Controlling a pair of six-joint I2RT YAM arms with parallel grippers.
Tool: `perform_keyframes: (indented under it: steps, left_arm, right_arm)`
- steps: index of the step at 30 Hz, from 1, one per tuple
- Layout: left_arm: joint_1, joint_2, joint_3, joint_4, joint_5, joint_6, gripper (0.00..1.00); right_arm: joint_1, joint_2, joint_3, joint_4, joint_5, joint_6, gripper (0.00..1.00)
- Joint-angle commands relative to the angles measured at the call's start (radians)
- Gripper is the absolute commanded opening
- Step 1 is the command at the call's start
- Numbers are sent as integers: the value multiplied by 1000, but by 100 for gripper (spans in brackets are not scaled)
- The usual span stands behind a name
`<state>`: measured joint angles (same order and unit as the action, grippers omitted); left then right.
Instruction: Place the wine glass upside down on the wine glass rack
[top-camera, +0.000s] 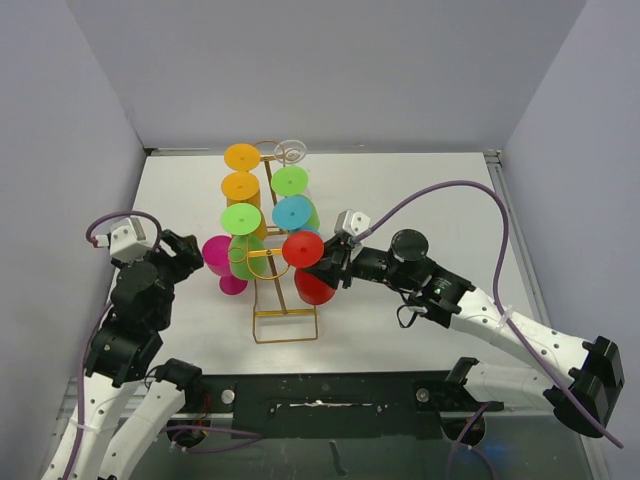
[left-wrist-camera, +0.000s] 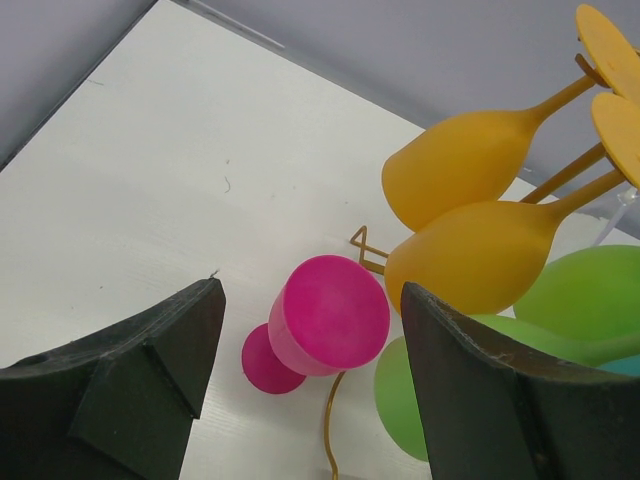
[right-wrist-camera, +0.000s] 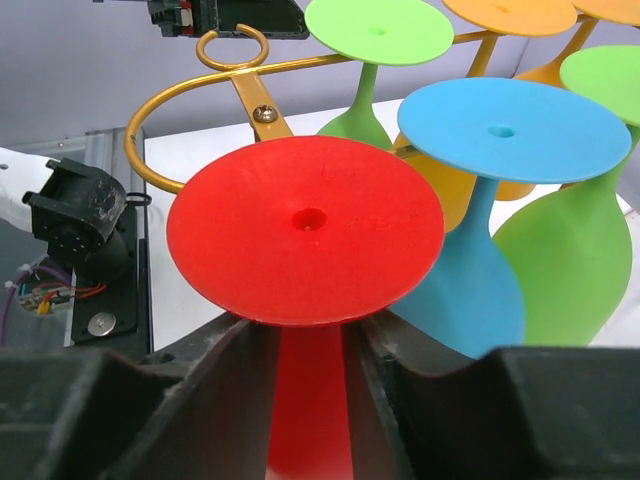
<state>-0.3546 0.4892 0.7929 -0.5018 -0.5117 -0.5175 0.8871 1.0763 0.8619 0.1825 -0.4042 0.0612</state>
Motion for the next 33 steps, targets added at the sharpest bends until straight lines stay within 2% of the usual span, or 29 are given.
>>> perform_keyframes:
  steps: [1,5,12,17,20,24,27,33]
  left_arm:
    - [-1,35,2,1,0,-24,69]
    - [-1,72,0,-9,-13,-54,70]
    - [9,154,-17,-23,-5,-99,71]
    - [68,217,-8,-37,50,-87,71]
    - [166,257,-13,-10,169,-70,69]
    - [292,319,-19,10,351,-49,54]
    - [335,344,-26,20,443,-25,47]
    - [341,327,-21,8,419,-15,46]
  right_arm:
    - [9,-22,39,28,-8,10,34]
    - [8,-58,25,14,0,32,47]
    - [8,-166,-30,-23,63,46,62]
    - [12,-228,-27,-84,108,38,65]
    - [15,-252,-26,-99,116,28,66]
    - [16,-283,-26,-106,132,23,67]
    - [16,-300,-30,-112,146,22,67]
    - [18,-310,-37,-108,154,26,67]
